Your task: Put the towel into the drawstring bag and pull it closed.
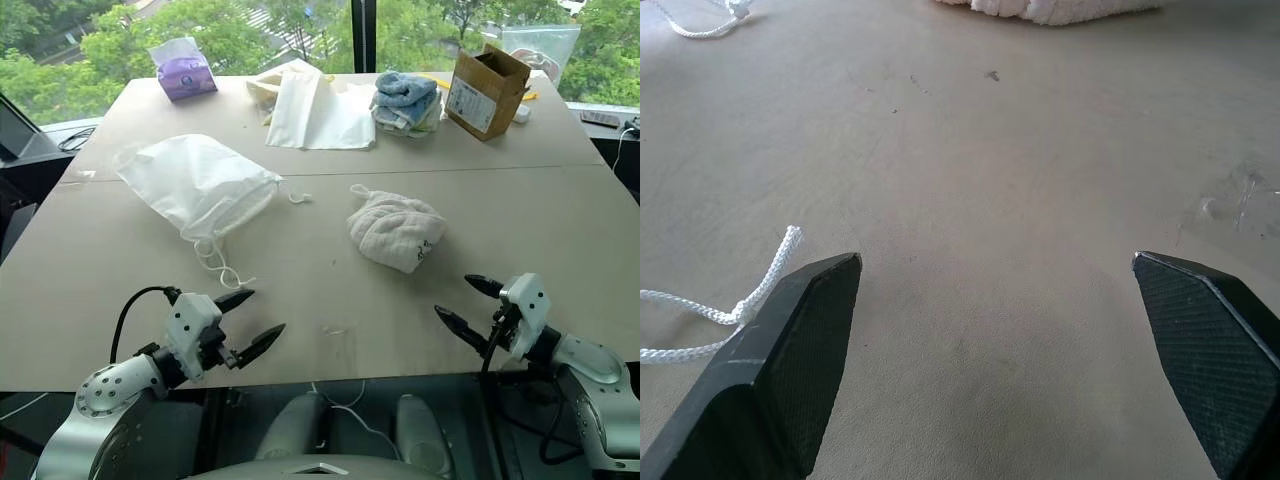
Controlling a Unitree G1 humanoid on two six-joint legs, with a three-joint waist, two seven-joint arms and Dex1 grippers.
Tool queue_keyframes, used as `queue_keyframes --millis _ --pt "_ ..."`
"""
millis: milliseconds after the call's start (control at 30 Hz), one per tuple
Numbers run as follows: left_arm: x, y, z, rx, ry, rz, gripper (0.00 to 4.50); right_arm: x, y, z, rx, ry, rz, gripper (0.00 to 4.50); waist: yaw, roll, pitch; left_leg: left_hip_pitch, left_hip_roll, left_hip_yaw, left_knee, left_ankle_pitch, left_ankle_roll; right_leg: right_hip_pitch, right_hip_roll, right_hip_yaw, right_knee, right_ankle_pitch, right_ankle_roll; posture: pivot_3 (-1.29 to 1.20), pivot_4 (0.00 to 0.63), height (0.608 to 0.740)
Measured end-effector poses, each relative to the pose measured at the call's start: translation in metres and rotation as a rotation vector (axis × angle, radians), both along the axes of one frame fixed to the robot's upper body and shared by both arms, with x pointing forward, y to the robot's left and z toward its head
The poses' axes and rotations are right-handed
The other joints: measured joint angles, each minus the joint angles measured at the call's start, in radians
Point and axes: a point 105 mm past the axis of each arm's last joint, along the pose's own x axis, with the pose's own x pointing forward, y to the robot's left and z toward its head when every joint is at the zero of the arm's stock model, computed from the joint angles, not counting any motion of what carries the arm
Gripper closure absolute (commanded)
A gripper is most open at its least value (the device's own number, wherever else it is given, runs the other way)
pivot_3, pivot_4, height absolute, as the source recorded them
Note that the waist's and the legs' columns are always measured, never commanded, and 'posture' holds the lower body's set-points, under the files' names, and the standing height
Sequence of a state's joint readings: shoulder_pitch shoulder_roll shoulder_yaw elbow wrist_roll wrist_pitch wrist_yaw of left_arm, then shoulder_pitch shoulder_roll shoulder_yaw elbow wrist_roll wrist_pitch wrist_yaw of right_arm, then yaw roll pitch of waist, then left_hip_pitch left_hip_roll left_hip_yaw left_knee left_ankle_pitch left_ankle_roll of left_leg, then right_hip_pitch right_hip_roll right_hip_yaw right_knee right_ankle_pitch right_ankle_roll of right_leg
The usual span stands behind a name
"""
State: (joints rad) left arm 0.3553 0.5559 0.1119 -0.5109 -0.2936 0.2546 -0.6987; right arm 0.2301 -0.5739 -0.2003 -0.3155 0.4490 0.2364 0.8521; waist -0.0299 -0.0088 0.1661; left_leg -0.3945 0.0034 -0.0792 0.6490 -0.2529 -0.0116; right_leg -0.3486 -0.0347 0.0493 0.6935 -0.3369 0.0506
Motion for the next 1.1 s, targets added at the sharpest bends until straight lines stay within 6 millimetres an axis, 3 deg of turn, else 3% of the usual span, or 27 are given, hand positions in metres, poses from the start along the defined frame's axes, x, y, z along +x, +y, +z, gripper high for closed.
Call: queue_keyframes --millis 833,933,1100 --pt "0.007 -0.002 0.008 -0.066 -0.012 0.0 0.02 0.0 0.007 0.006 0.029 -0.044 0.034 0.0 0.002 0.0 0.0 0.0 0.0 -0.001 0.0 0.0 0.0 0.002 0.0 -0.002 -0.001 0.0 0.0 0.0 0.15 0.74" --pt "0.017 -0.005 0.017 -0.107 -0.048 0.038 0.02 -0.003 0.017 0.008 0.076 -0.057 0.075 0.0 0.005 0.0 0.0 0.0 0.0 -0.002 0.0 0.0 0.0 0.002 0.0 -0.003 -0.001 0.0 0.0 0.0 0.15 0.74" --pt "0.04 -0.024 0.045 -0.174 -0.178 0.186 0.02 -0.01 0.046 0.03 0.146 -0.122 0.203 0.0 0.013 0.0 0.0 0.0 -0.001 -0.002 0.001 0.0 0.0 0.002 0.0 -0.003 -0.001 0.0 0.0 0.0 0.15 0.74"
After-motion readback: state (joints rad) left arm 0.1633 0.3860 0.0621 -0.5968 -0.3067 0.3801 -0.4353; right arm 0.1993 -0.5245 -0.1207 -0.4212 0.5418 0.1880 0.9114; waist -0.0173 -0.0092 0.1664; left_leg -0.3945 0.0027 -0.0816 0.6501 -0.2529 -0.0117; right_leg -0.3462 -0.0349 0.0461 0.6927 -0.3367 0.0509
